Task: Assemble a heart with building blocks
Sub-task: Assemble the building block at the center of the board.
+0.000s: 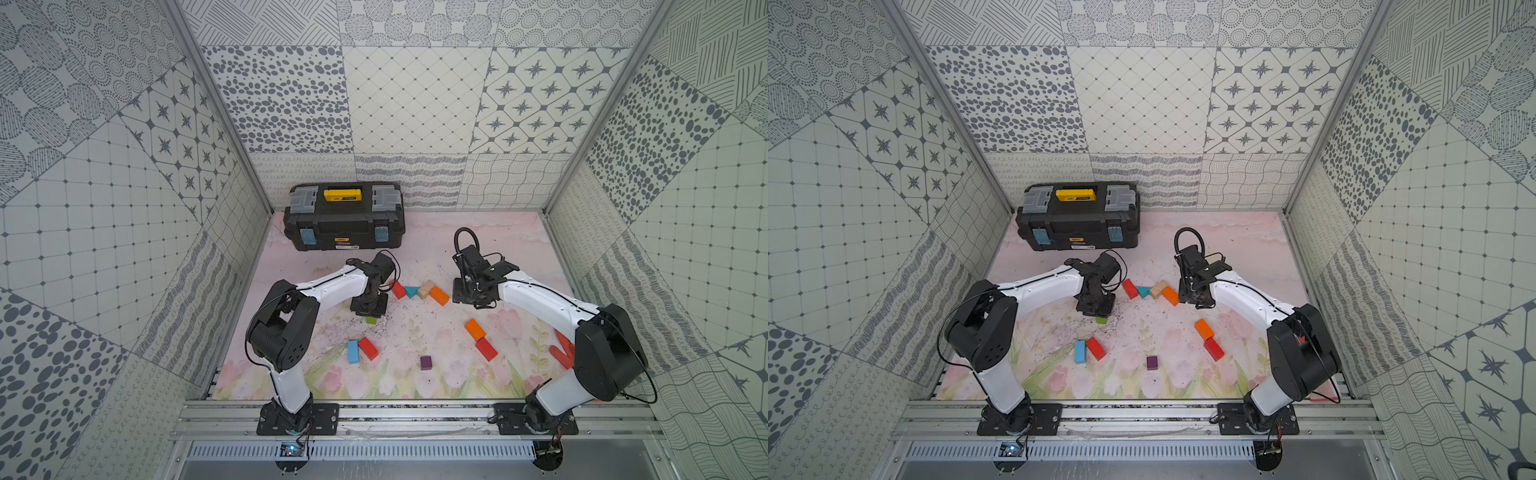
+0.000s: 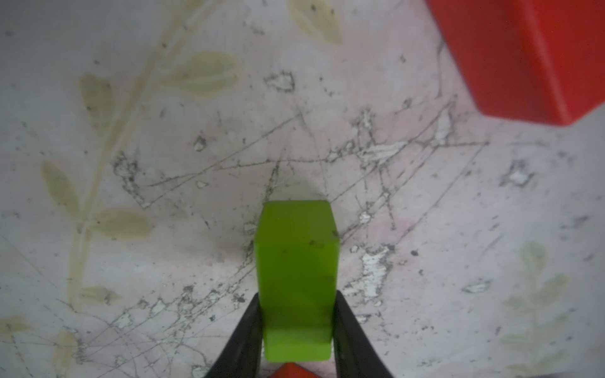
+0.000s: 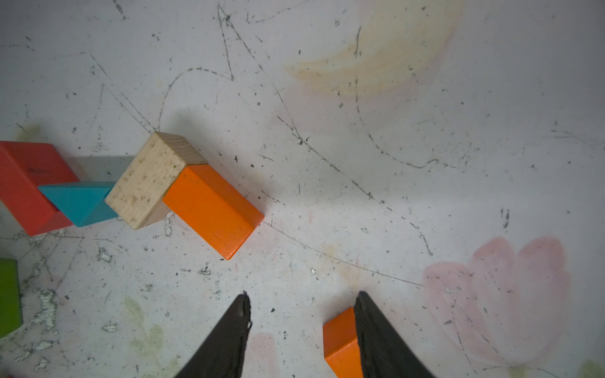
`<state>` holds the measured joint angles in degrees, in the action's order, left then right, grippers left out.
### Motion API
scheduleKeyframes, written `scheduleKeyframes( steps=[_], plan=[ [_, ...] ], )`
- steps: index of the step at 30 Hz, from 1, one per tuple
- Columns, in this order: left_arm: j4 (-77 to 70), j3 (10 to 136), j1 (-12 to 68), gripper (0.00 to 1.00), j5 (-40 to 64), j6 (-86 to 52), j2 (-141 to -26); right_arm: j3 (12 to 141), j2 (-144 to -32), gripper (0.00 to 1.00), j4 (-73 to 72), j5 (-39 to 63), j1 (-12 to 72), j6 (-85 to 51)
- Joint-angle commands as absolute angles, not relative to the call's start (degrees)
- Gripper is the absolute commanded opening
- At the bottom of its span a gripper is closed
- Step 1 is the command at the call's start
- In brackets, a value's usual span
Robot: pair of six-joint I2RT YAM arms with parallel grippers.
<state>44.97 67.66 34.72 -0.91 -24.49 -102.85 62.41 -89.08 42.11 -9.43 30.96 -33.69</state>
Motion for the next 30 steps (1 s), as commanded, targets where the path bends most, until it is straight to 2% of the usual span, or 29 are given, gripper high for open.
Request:
scheduleKeyframes(
  steps=[1, 3, 7, 9, 12, 16, 22, 26, 30],
  plan=[
    [50.0, 68.3, 35.1, 0.10, -3.8, -22.1, -105.1, 61.6, -86.6, 0.53, 40.7, -9.2, 31.2, -34.2],
    [49.4, 69.5, 35.1, 0.04, -4.2, -21.1, -105.1, 61.4, -86.2, 0.53, 40.6, -9.3, 31.1, -34.5],
    [48.6, 73.8, 35.1, 0.04, -4.1, -17.3, -106.3, 61.2, -86.4, 0.52, 39.9, -9.0, 31.2, -34.8],
    [48.4, 75.9, 35.2, 0.13, -3.0, -15.4, -107.7, 61.1, -86.5, 0.52, 39.8, -8.8, 31.1, -35.1],
    [48.9, 78.3, 35.2, 0.37, -2.1, -14.1, -109.6, 60.6, -86.3, 0.52, 39.6, -8.9, 31.1, -35.2],
    [49.5, 78.4, 35.3, 0.47, -3.4, -14.7, -109.0, 60.3, -85.8, 0.52, 39.7, -9.2, 31.2, -35.2],
    [48.9, 71.4, 35.7, 0.50, -2.1, -21.2, -103.3, 60.0, -85.0, 0.53, 39.9, -9.6, 31.1, -35.1],
    [44.9, 64.2, 35.9, 0.41, 2.9, -29.2, -97.9, 60.0, -84.9, 0.54, 40.0, -9.6, 31.2, -35.1],
    [38.4, 58.3, 36.6, 0.41, 8.5, -34.4, -93.7, 60.0, -84.5, 0.54, 40.3, -9.4, 31.1, -34.9]
  ],
)
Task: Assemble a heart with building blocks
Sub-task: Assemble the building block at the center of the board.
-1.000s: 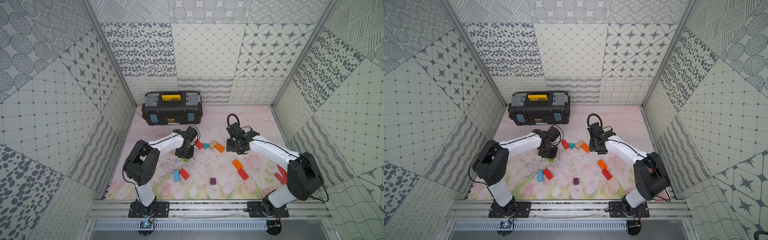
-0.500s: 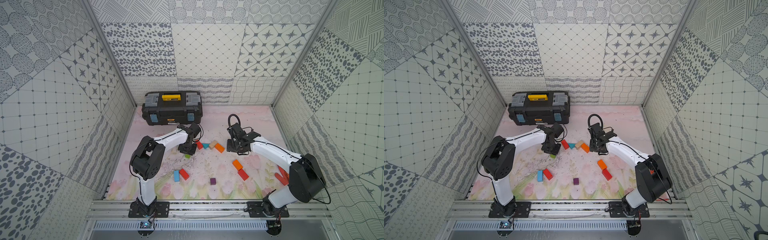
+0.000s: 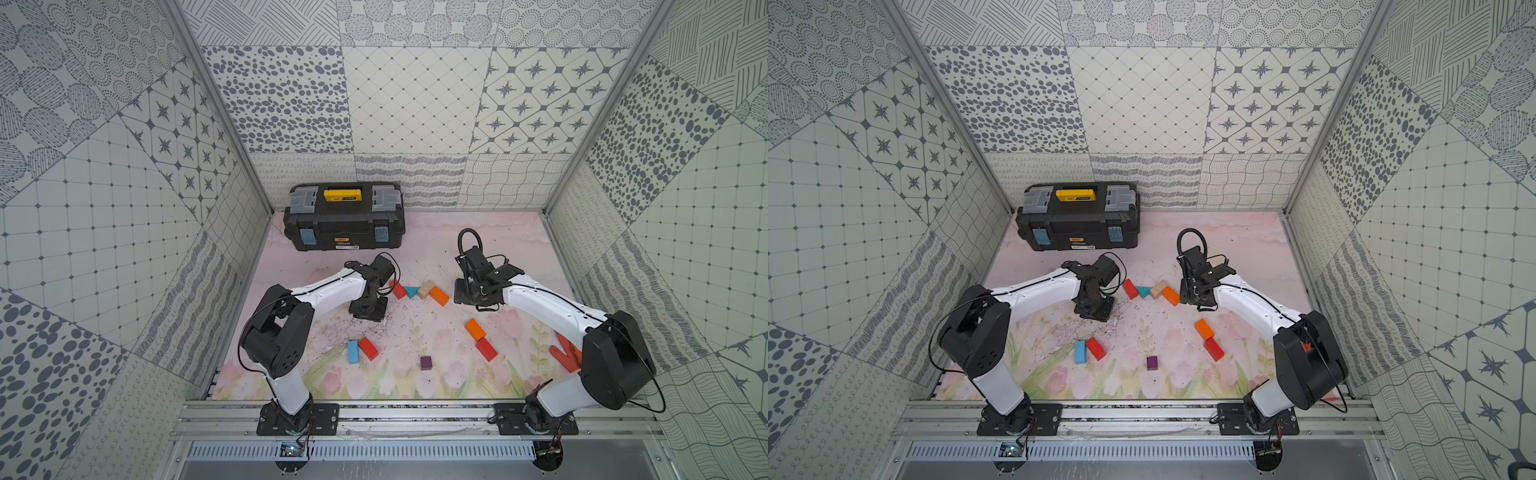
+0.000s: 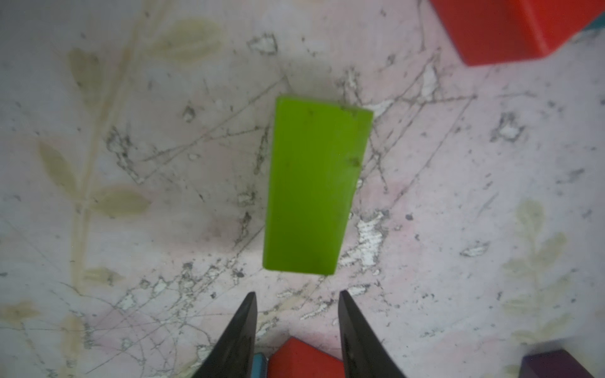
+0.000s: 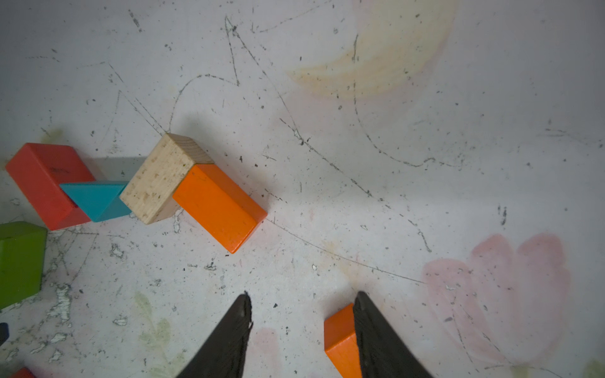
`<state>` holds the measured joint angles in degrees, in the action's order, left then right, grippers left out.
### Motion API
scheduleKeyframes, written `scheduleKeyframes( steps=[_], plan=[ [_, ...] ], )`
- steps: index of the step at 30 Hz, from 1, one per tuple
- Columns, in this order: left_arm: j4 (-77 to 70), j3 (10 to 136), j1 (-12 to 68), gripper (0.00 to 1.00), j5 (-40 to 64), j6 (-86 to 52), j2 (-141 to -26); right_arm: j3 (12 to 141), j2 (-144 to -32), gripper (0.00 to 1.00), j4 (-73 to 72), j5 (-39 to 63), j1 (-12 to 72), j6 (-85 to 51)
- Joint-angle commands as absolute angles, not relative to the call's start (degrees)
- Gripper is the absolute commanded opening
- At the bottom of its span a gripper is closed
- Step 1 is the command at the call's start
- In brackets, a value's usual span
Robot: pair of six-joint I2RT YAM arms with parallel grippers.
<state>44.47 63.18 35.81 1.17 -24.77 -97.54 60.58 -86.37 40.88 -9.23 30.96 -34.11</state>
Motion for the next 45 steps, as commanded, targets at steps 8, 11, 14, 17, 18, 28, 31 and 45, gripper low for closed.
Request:
scheduleKeyframes(
  steps=[8, 11, 14, 17, 18, 28, 31, 45],
  plan=[
    [36.8, 58.1, 35.9, 0.41, 5.1, -36.7, -95.6, 59.3, -83.7, 0.55, 41.0, -9.5, 31.1, -35.0],
    [35.2, 58.4, 34.5, 0.40, 5.6, -37.2, -96.7, 59.0, -83.3, 0.55, 41.0, -9.6, 31.2, -35.1],
    [34.6, 59.0, 32.8, 0.40, 5.3, -37.4, -97.6, 59.0, -83.1, 0.55, 41.3, -9.5, 31.2, -34.9],
    [35.2, 59.7, 31.1, 0.40, 3.9, -37.3, -98.1, 59.1, -82.9, 0.55, 41.6, -9.6, 31.2, -34.9],
    [35.6, 60.1, 30.7, 0.40, 3.2, -37.1, -98.2, 59.2, -82.9, 0.55, 41.6, -9.7, 31.2, -34.9],
    [43.0, 67.2, 29.5, 0.46, -5.0, -33.9, -100.1, 59.0, -83.1, 0.55, 41.3, -9.2, 31.2, -35.2],
    [45.0, 70.1, 29.5, 0.49, -5.9, -31.8, -100.8, 58.8, -82.9, 0.55, 41.4, -9.5, 31.4, -35.1],
    [53.0, 83.9, 29.6, 0.56, 1.0, -12.0, -109.9, 59.8, -81.5, 0.56, 42.1, -9.7, 31.4, -35.8]
  ],
)
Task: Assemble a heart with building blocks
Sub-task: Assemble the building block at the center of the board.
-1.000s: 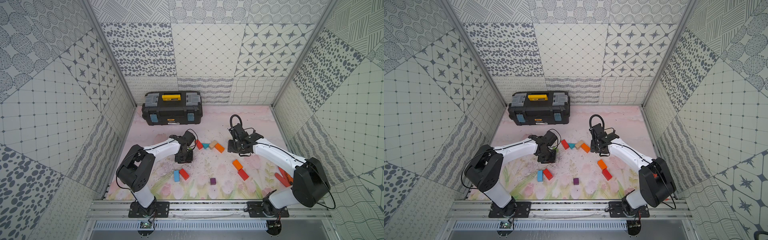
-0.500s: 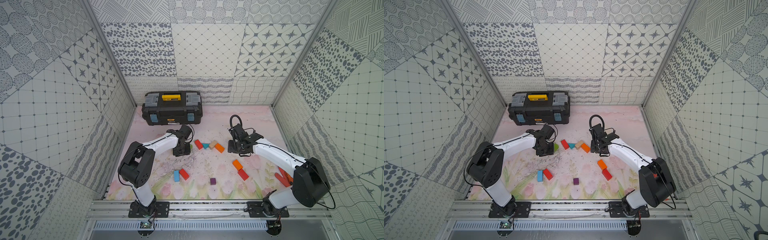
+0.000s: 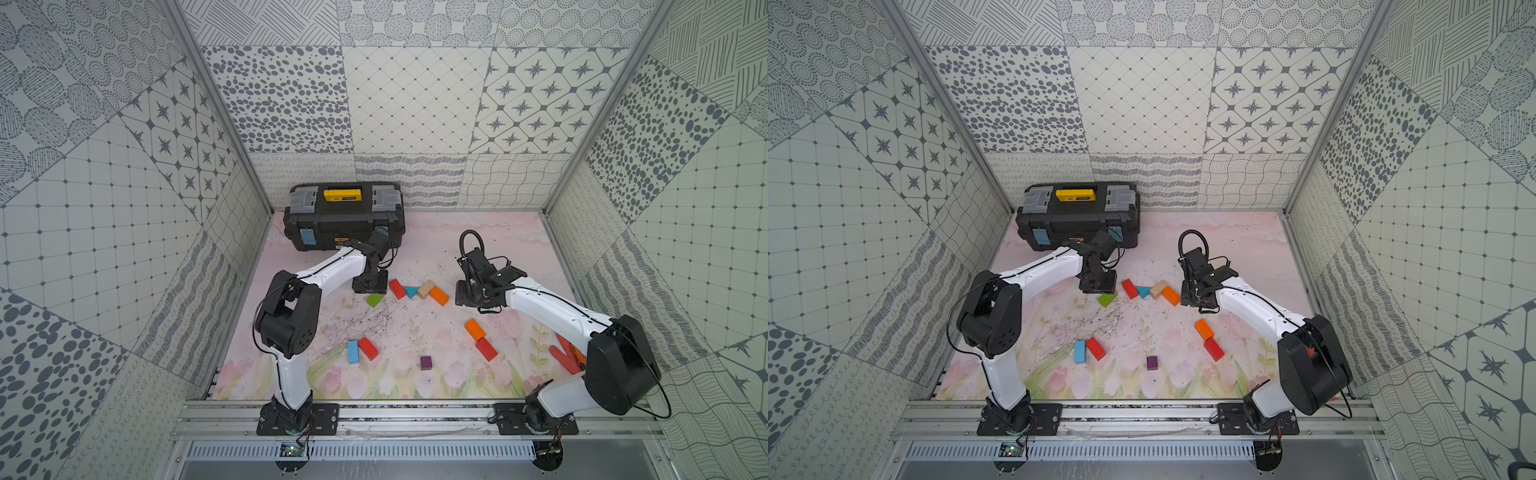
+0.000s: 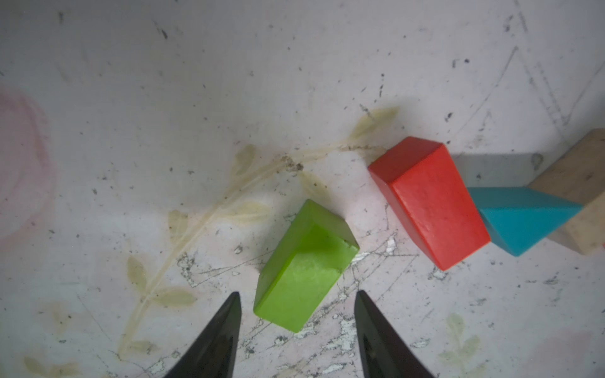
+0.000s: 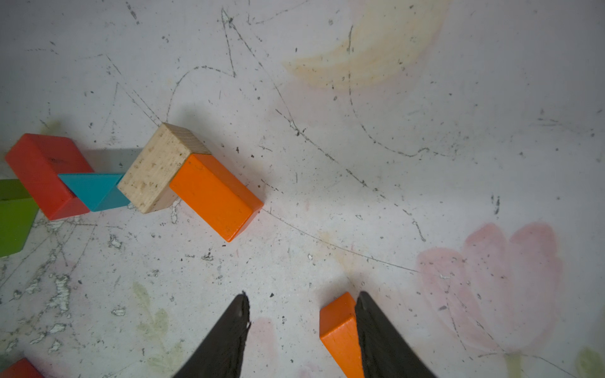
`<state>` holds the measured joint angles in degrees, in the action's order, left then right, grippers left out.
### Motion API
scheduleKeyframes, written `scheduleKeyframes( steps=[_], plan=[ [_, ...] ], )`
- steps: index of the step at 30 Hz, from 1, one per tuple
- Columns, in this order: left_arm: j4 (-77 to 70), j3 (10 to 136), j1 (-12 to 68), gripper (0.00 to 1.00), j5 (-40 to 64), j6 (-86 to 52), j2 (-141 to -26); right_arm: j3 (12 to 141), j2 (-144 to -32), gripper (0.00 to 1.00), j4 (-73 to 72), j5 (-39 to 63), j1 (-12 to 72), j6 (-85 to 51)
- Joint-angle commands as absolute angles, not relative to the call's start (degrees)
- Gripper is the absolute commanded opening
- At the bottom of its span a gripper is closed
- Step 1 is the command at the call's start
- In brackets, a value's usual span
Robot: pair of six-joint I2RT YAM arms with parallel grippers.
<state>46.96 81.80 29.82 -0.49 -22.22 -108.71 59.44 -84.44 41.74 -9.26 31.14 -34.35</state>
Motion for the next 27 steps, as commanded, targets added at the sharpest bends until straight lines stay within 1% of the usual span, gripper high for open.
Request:
scheduleKeyframes(
  steps=[1, 8, 11, 14, 16, 18, 21, 23, 24, 27],
  plan=[
    [52.9, 84.0, 29.6, 0.57, 1.2, -11.5, -109.9, 59.8, -81.3, 0.56, 42.1, -9.7, 31.4, -35.7],
    [52.2, 82.7, 29.6, 0.57, 3.1, -8.1, -110.7, 60.6, -80.6, 0.57, 43.4, -10.0, 31.4, -35.6],
    [51.7, 82.4, 29.6, 0.55, 2.5, -7.4, -111.8, 60.8, -80.3, 0.57, 43.8, -10.2, 31.4, -35.5],
    [51.1, 82.3, 29.6, 0.41, 2.4, -6.7, -113.1, 61.0, -80.1, 0.57, 44.1, -10.3, 31.4, -35.6],
    [50.3, 81.8, 29.7, 0.36, 2.9, -6.3, -113.6, 60.9, -79.9, 0.57, 44.2, -10.5, 31.4, -35.5],
    [50.5, 81.9, 30.1, 0.28, 2.5, -5.8, -114.3, 60.9, -79.8, 0.56, 44.3, -10.8, 31.4, -35.4],
    [50.1, 81.3, 31.6, 0.10, 2.3, -4.1, -113.9, 60.9, -79.8, 0.56, 44.3, -10.7, 31.3, -35.3],
    [49.4, 80.6, 33.4, 0.02, 1.6, -1.9, -112.8, 60.9, -79.9, 0.55, 44.2, -10.8, 31.4, -35.4],
    [49.3, 80.3, 34.1, 0.00, 1.1, -1.2, -112.5, 60.9, -79.8, 0.55, 44.1, -10.8, 31.3, -35.4],
    [49.0, 79.7, 35.1, 0.00, 0.0, 0.7, -112.0, 61.0, -80.1, 0.55, 44.0, -10.7, 31.4, -35.4]
  ],
)
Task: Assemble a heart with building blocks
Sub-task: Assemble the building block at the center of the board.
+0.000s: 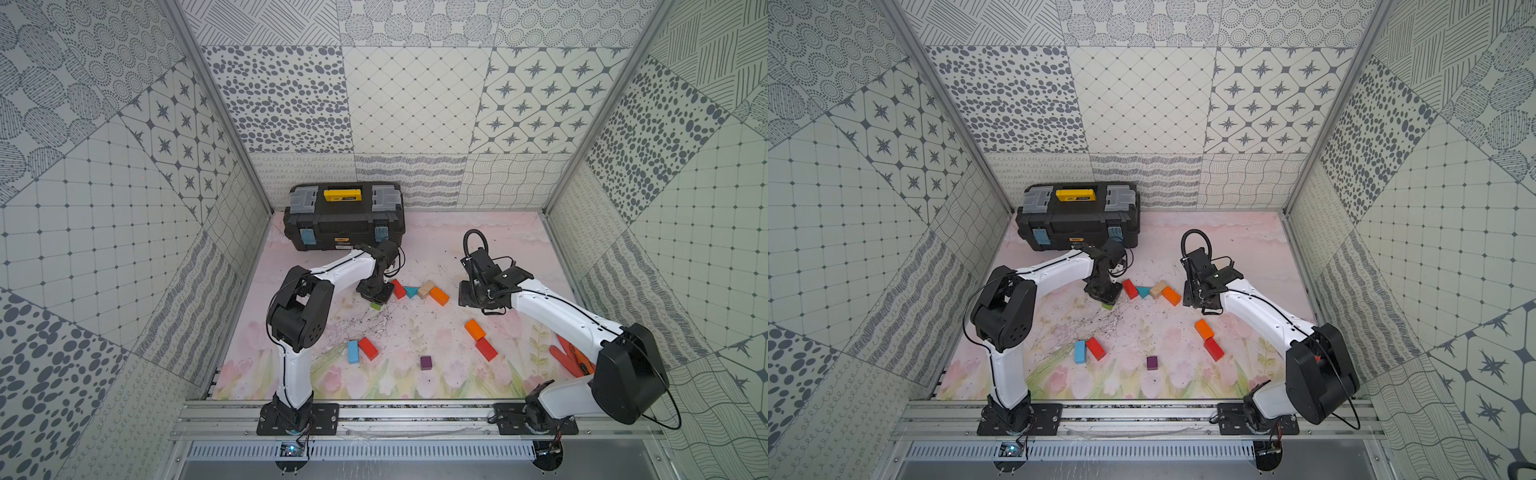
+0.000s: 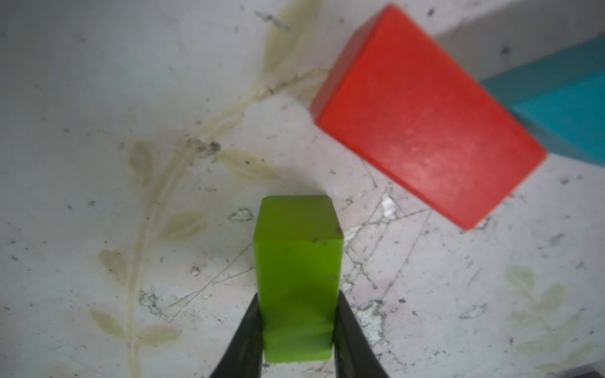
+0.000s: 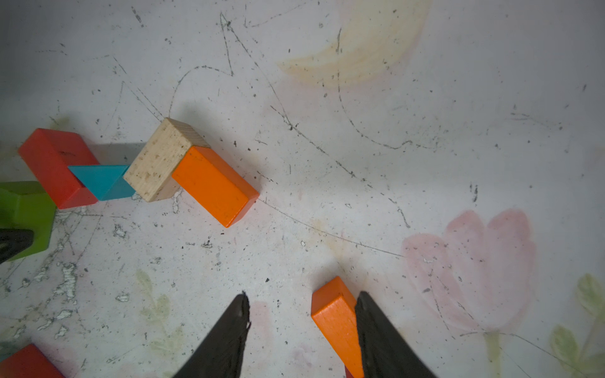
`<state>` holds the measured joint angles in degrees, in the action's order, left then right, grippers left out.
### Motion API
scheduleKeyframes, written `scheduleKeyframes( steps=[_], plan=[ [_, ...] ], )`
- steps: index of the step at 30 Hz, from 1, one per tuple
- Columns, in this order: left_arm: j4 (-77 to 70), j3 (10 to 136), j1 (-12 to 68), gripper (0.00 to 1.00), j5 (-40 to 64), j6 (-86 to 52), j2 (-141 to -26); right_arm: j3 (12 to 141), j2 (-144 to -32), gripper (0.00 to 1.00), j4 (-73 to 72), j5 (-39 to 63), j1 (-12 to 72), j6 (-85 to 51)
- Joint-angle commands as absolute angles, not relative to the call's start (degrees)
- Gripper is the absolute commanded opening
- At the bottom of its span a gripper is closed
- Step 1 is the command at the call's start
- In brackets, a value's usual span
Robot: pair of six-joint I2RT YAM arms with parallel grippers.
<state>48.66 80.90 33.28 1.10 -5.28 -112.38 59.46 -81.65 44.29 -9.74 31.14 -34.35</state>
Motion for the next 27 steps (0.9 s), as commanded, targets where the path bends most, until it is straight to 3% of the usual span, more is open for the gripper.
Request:
scheduleKeyframes(
  steps=[1, 3, 5, 8, 18, 21, 27],
  plan=[
    [48.9, 79.6, 35.2, 0.00, -0.1, 1.1, -112.0, 60.8, -80.0, 0.55, 44.0, -10.8, 31.3, -35.4],
    [48.6, 79.7, 35.4, 0.04, -0.2, 1.4, -112.1, 60.7, -80.1, 0.55, 43.8, -10.6, 31.3, -35.5],
    [48.2, 79.9, 35.5, 0.26, -0.4, 0.9, -112.0, 60.6, -80.1, 0.55, 43.8, -10.6, 31.4, -35.4],
    [47.1, 79.4, 35.7, 0.37, -0.2, 0.3, -110.9, 60.1, -79.9, 0.56, 43.8, -10.8, 31.4, -35.5],
    [47.5, 74.0, 35.8, 0.50, -3.3, -11.8, -99.0, 60.9, -79.4, 0.59, 45.2, -11.1, 31.4, -35.5],
    [45.6, 69.0, 35.7, 0.49, -6.7, -21.0, -92.2, 60.9, -77.9, 0.61, 45.6, -10.8, 31.4, -35.4],
    [37.7, 57.1, 34.7, 0.46, 0.7, -39.3, -81.0, 60.1, -76.1, 0.63, 45.4, -11.2, 31.4, -34.9]
  ],
)
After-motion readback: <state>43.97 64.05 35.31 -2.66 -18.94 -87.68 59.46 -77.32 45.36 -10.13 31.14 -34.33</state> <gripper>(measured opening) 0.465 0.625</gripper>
